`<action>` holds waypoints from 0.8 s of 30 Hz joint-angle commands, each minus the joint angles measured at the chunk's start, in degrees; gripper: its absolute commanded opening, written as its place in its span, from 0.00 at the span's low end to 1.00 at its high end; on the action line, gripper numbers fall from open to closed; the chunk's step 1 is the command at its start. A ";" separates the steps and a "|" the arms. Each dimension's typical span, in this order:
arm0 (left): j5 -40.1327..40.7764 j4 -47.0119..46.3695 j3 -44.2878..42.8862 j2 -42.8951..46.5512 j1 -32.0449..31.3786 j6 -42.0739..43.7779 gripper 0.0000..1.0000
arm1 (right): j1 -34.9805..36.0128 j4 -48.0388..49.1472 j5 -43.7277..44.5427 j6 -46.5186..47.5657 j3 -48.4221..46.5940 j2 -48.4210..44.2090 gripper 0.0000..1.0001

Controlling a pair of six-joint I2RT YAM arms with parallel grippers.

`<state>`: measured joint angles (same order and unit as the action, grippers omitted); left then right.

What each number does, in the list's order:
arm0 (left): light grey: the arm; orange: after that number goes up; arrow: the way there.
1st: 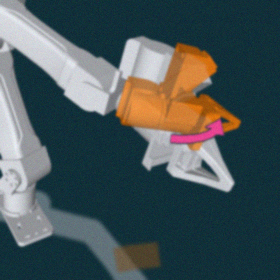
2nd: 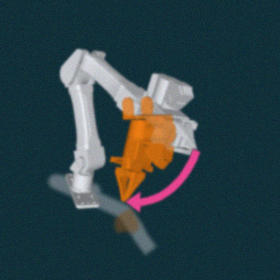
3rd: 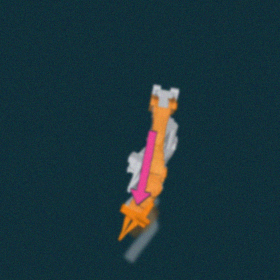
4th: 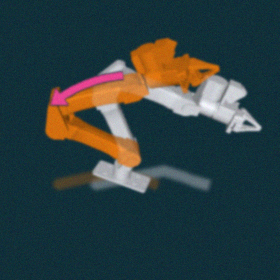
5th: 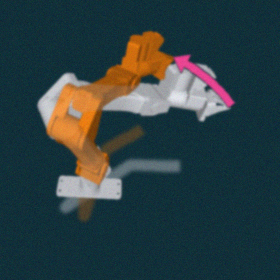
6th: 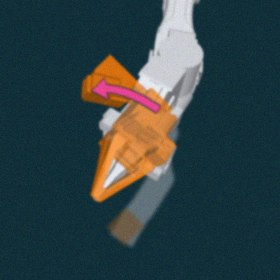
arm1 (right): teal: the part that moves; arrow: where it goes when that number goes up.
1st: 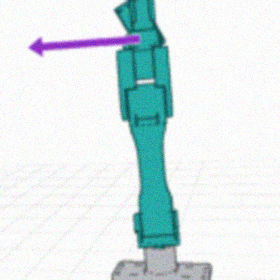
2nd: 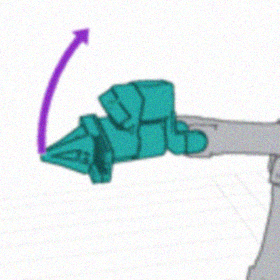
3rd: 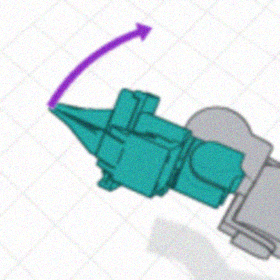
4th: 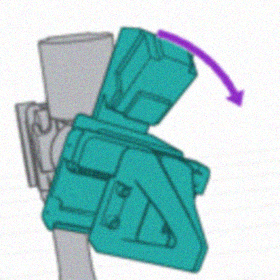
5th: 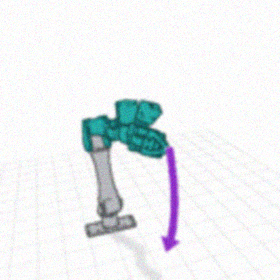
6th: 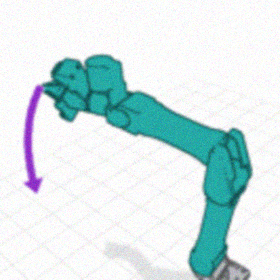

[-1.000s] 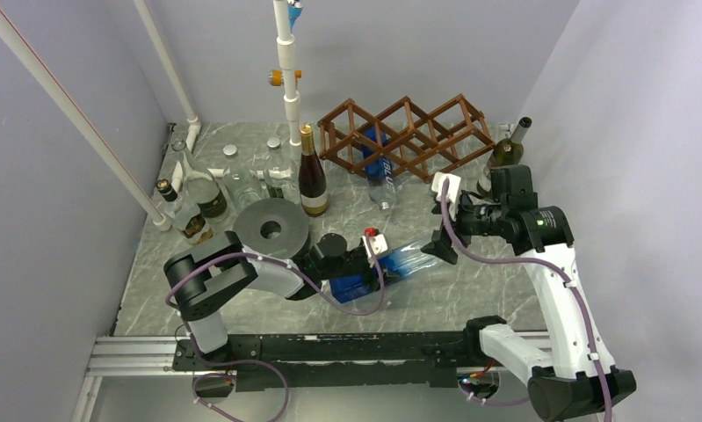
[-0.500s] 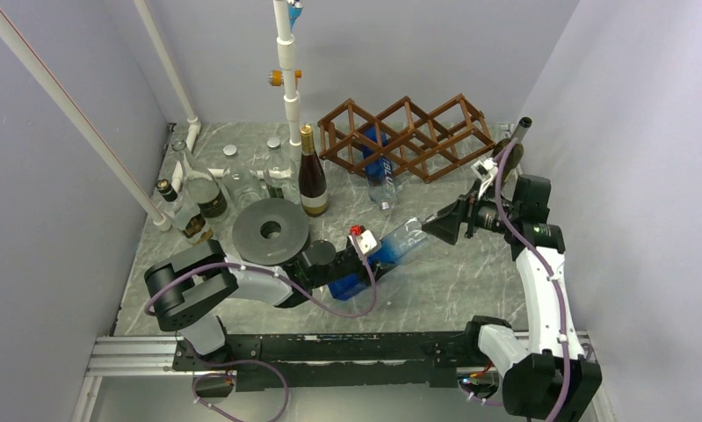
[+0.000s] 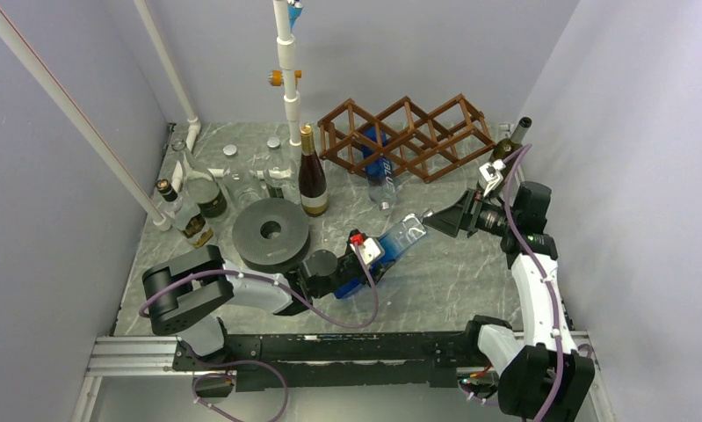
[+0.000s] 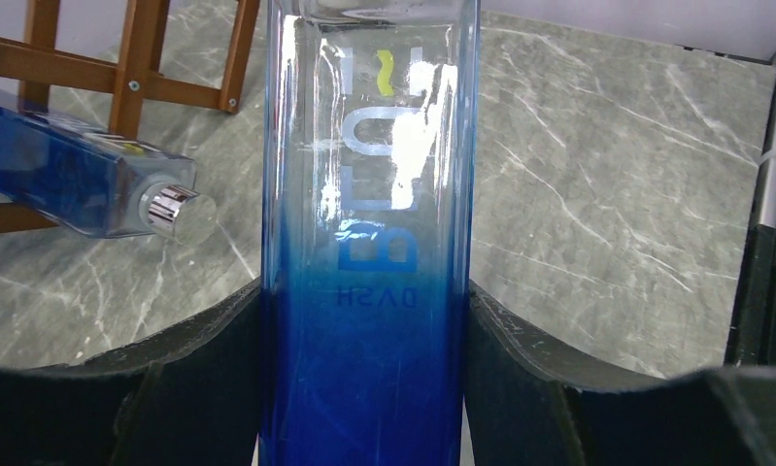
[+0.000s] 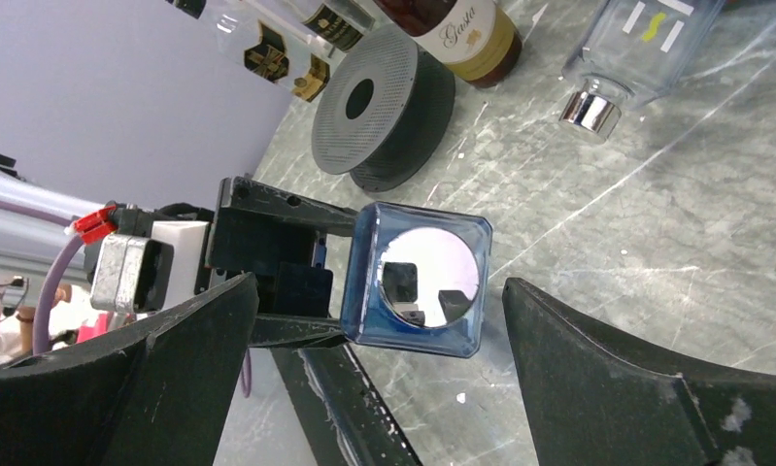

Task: Take the wine bottle off the wine rack
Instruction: Place the wine bottle at the center of the board.

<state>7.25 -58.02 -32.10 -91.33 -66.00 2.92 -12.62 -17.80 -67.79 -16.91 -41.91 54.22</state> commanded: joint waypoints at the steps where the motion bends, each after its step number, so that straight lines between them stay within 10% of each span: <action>1: 3.56 -14.11 -1.65 4.65 -1.03 2.19 0.00 | -0.30 4.26 1.18 -3.46 0.72 0.10 1.00; 24: 3.32 -15.63 -6.66 1.92 -2.82 2.79 0.00 | 10.17 9.71 1.65 -4.47 3.15 6.26 1.00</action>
<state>10.39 -60.23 -33.78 -91.29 -68.27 4.95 -4.34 -10.85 -66.54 -22.20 -38.50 60.10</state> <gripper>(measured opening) 0.657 0.994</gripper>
